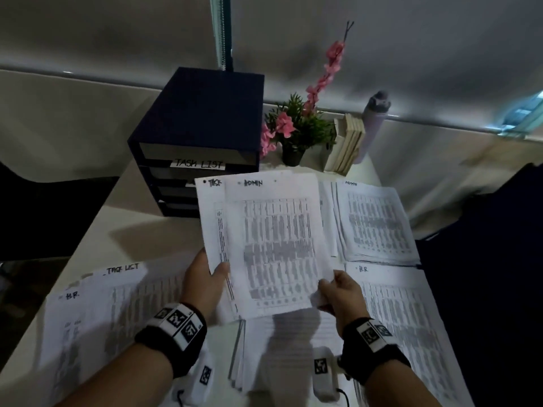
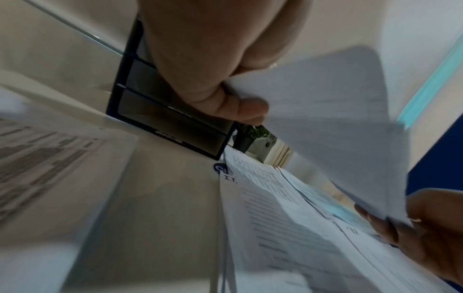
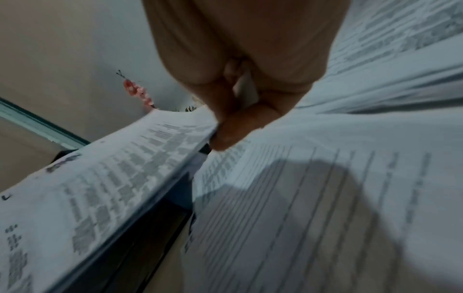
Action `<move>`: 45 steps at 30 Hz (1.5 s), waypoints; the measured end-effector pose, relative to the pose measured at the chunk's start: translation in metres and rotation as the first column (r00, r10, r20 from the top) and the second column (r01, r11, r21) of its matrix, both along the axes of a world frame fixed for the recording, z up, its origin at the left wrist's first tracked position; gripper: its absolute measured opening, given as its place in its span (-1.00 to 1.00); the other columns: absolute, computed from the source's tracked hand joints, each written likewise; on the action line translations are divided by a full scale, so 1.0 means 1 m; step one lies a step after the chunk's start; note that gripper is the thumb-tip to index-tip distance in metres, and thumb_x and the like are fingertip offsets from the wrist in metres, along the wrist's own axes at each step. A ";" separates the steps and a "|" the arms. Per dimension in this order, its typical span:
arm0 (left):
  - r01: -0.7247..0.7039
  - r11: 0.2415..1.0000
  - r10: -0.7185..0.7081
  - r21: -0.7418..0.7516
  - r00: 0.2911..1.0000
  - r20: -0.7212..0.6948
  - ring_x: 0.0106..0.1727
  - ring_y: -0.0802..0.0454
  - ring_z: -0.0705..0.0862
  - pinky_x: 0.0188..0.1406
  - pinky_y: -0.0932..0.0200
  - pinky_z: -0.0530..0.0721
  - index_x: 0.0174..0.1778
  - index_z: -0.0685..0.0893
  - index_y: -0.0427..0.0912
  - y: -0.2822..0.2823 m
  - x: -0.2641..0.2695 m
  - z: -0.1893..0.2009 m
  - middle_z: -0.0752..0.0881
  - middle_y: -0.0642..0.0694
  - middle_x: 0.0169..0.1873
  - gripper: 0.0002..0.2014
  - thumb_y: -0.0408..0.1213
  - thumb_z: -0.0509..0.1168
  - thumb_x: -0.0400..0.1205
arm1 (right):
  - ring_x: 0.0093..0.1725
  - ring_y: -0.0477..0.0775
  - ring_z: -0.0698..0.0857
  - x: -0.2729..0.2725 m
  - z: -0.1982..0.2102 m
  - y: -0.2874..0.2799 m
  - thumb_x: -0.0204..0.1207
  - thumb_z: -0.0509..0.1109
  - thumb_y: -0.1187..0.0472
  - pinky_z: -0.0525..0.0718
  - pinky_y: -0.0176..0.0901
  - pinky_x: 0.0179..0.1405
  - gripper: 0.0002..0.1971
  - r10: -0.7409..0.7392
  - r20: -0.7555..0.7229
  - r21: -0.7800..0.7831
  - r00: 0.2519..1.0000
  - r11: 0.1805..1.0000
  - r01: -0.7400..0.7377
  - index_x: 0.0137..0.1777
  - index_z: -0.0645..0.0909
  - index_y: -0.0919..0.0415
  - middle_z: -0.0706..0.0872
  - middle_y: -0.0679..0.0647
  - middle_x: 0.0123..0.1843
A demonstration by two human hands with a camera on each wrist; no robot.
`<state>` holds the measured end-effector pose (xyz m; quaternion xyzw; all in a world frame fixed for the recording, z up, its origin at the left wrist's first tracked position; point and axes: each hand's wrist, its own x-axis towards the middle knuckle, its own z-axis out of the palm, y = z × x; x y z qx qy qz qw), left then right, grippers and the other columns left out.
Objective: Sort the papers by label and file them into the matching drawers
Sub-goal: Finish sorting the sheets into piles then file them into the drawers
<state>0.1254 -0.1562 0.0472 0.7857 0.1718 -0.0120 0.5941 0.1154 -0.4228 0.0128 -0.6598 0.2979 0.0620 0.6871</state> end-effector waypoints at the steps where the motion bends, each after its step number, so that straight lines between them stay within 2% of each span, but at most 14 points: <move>1: 0.018 1.000 -0.018 0.022 1.000 -0.023 0.16 -0.01 0.65 0.19 0.17 0.49 0.33 0.56 -0.14 -0.006 0.003 -0.003 0.68 0.00 0.09 -0.67 -0.42 0.27 0.64 | -0.27 0.21 0.66 0.004 -0.007 -0.010 0.50 0.31 0.45 0.74 0.01 -0.35 -0.89 -0.069 -0.009 -0.068 0.998 0.995 0.068 -0.01 0.61 0.34 0.64 0.31 -0.25; 4: 0.062 0.991 -0.054 0.118 0.996 -0.072 0.16 -0.02 0.63 0.20 0.15 0.51 0.29 0.54 -0.19 -0.022 0.007 -0.010 0.66 -0.03 0.08 -0.72 -0.38 0.26 0.65 | -0.30 0.24 0.66 0.024 -0.017 -0.048 0.45 0.24 0.42 0.75 0.05 -0.37 -0.78 -0.255 0.020 -0.186 0.967 0.949 0.254 0.05 0.63 0.34 0.66 0.43 -0.15; 9: 0.121 0.981 -0.097 0.152 0.984 -0.151 0.14 -0.07 0.66 0.16 0.11 0.57 0.22 0.55 -0.15 -0.042 0.011 -0.024 0.69 -0.06 0.09 -0.78 -0.31 0.27 0.65 | -0.32 0.16 0.63 0.064 0.003 -0.115 0.52 0.12 0.51 0.73 -0.12 -0.68 -0.62 -0.323 0.075 -0.323 0.943 0.887 0.330 0.30 0.53 0.36 0.61 0.26 -0.05; 12: 0.154 0.973 -0.118 0.175 0.973 -0.200 0.17 -0.01 0.63 0.23 0.12 0.54 0.28 0.54 -0.13 -0.052 0.011 -0.034 0.67 -0.01 0.15 -0.72 -0.29 0.28 0.65 | -0.16 0.29 0.69 0.085 0.010 -0.151 0.51 0.13 0.51 0.78 -0.16 -0.50 -0.58 -0.353 0.097 -0.393 0.931 0.846 0.361 0.35 0.53 0.34 0.64 0.31 0.08; 15: 0.173 0.971 -0.130 0.168 0.962 -0.242 0.22 -0.02 0.65 0.31 0.03 0.57 0.29 0.54 -0.10 -0.056 0.009 -0.045 0.69 0.00 0.18 -0.70 -0.29 0.29 0.64 | -0.28 0.20 0.72 0.103 0.005 -0.183 0.48 0.18 0.46 0.73 -0.11 -0.35 -0.62 -0.379 0.068 -0.479 0.923 0.799 0.363 0.28 0.57 0.28 0.70 0.25 0.01; 20: 0.190 0.970 -0.145 0.151 0.953 -0.266 0.18 0.01 0.67 0.29 0.02 0.60 0.31 0.55 -0.07 -0.059 0.008 -0.053 0.71 0.01 0.15 -0.69 -0.31 0.28 0.64 | 0.05 0.42 0.75 0.121 -0.013 -0.214 0.33 0.23 0.31 0.75 0.26 0.11 -0.57 -0.340 0.004 -0.663 0.940 0.703 0.257 0.22 0.64 0.15 0.77 0.31 0.07; 23: 0.187 0.973 -0.149 0.135 0.956 -0.252 0.19 0.02 0.67 0.29 0.04 0.59 0.30 0.55 -0.06 -0.059 0.010 -0.054 0.71 0.02 0.14 -0.70 -0.32 0.29 0.64 | 0.21 0.51 0.61 0.122 0.002 -0.203 0.43 0.25 0.37 0.62 0.24 0.22 -0.60 -0.287 -0.072 -0.772 0.955 0.622 0.129 0.28 0.60 0.27 0.62 0.43 0.26; 27: 0.188 0.974 -0.156 0.123 0.960 -0.231 0.19 0.05 0.65 0.25 0.12 0.54 0.22 0.53 0.01 -0.061 0.015 -0.053 0.69 0.06 0.12 -0.75 -0.31 0.28 0.65 | 0.39 0.47 0.44 0.120 0.017 -0.156 0.50 0.35 0.33 0.49 0.26 0.33 -0.56 -0.121 -0.019 -0.862 0.992 0.505 0.045 0.40 0.53 0.15 0.47 0.35 0.42; 30: 0.183 0.974 -0.152 0.132 0.964 -0.218 0.17 0.04 0.64 0.21 0.16 0.52 0.24 0.53 -0.03 -0.063 0.019 -0.050 0.67 0.06 0.10 -0.75 -0.30 0.27 0.65 | 0.14 0.17 0.69 0.106 0.015 -0.102 0.57 0.37 0.33 0.59 -0.16 0.14 -0.63 0.190 0.102 -0.631 0.976 0.772 -0.084 0.38 0.58 0.24 0.70 0.20 0.19; 32: 0.175 0.976 -0.146 0.130 0.967 -0.207 0.18 0.03 0.64 0.23 0.14 0.53 0.28 0.53 -0.07 -0.061 0.023 -0.051 0.67 0.05 0.12 -0.72 -0.28 0.27 0.65 | -0.06 -0.03 0.69 0.088 0.013 -0.068 0.60 0.35 0.22 0.64 -0.17 0.01 -0.58 0.330 -0.014 -0.300 0.944 0.899 -0.319 0.45 0.49 0.19 0.71 0.09 0.07; 34: 0.168 0.978 -0.141 0.122 0.969 -0.202 0.21 0.02 0.64 0.28 0.08 0.55 0.31 0.52 -0.08 -0.058 0.027 -0.051 0.67 0.04 0.15 -0.70 -0.25 0.28 0.65 | -0.08 0.03 0.70 0.073 0.002 -0.044 0.57 0.39 0.23 0.70 0.02 0.06 -0.50 0.413 -0.077 -0.107 0.907 0.901 -0.420 0.48 0.37 0.06 0.72 0.11 0.01; 38: 0.124 0.992 -0.117 0.030 0.978 -0.173 0.14 0.00 0.66 0.19 0.04 0.61 0.31 0.46 0.04 -0.051 0.031 -0.058 0.66 -0.04 0.19 -0.61 -0.38 0.32 0.62 | -0.17 0.16 0.73 0.070 -0.015 -0.030 0.54 0.28 0.44 0.78 0.15 -0.09 -0.41 0.220 -0.043 -0.248 0.975 0.943 -0.224 0.45 0.22 -0.06 0.70 0.17 -0.09; 41: 0.089 0.995 -0.082 0.045 0.986 -0.146 0.10 -0.02 0.64 0.17 0.03 0.62 0.39 0.43 0.10 -0.037 0.027 -0.062 0.58 -0.05 0.29 -0.48 -0.47 0.31 0.59 | -0.19 0.35 0.73 0.089 -0.014 -0.039 0.60 0.21 0.31 0.79 0.25 -0.18 -0.60 0.042 0.023 -0.473 0.999 0.880 -0.026 0.35 0.21 0.00 0.71 0.31 -0.08; 45: 0.041 0.972 -0.006 0.231 0.989 -0.149 0.35 -0.07 0.53 0.39 -0.04 0.52 0.45 0.47 -0.02 -0.003 0.017 -0.064 0.46 -0.10 0.42 -0.50 -0.45 0.31 0.60 | -0.12 0.38 0.70 0.126 -0.009 -0.050 0.62 0.22 0.20 0.76 0.20 -0.16 -0.71 -0.027 0.048 -0.589 0.998 0.807 0.051 0.30 0.29 0.09 0.65 0.36 -0.05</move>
